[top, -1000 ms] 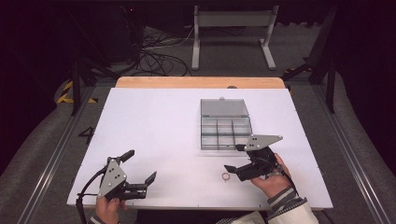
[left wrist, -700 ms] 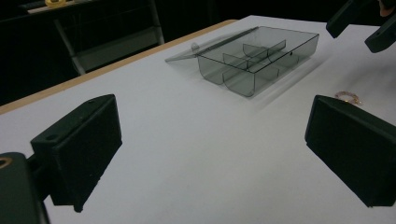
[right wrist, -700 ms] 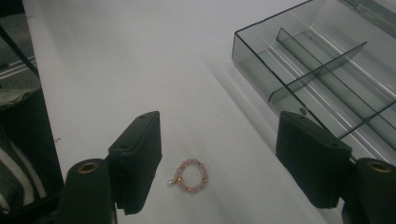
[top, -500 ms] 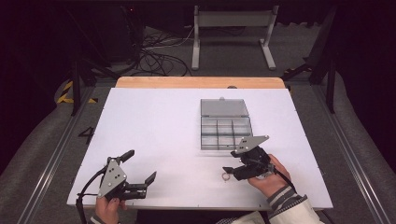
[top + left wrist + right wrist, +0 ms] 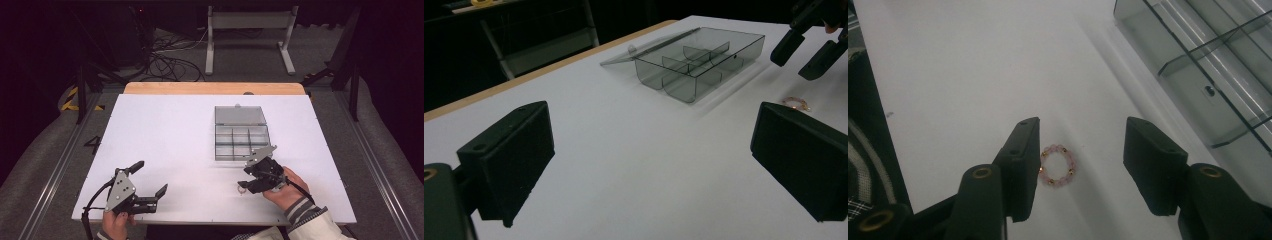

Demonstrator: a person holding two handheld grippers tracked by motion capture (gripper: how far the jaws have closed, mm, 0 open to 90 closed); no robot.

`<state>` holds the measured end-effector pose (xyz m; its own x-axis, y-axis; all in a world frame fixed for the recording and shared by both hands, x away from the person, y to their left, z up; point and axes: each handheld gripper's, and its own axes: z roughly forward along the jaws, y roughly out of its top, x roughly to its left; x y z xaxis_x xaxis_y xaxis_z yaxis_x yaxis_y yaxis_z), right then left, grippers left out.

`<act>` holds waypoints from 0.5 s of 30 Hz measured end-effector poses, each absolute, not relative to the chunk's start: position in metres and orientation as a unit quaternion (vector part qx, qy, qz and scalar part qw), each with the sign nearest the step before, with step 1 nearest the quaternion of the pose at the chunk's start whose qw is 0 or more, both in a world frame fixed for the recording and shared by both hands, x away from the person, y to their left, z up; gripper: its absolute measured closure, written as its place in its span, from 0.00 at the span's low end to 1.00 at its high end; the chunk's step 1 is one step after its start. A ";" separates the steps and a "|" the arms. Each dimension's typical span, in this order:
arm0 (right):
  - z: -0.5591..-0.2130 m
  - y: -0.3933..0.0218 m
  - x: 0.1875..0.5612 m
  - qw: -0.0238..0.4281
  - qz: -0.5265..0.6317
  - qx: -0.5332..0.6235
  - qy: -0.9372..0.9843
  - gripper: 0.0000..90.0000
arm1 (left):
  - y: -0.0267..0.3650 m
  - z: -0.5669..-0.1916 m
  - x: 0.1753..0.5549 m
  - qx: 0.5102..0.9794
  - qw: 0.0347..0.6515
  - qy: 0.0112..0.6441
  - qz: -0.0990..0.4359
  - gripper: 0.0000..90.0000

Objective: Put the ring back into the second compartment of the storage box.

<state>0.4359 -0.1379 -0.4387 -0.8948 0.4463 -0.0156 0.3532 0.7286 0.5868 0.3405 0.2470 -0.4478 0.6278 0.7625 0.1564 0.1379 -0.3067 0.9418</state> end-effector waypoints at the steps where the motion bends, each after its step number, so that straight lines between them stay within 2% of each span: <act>1: -0.439 -0.137 0.436 0.076 0.296 0.214 0.928 0.56 | 0.247 -0.448 0.341 0.747 0.506 0.301 0.309 0.05; 15: -0.451 -0.128 0.440 0.062 0.250 0.208 0.944 0.66 | 0.246 -0.448 0.341 0.746 0.508 0.303 0.308 0.05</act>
<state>0.4404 -0.1282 -0.4508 -0.9060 0.4230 -0.0123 0.3613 0.7882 0.4982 0.3407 0.2465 -0.4481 0.6276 0.7637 0.1516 0.1391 -0.3015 0.9433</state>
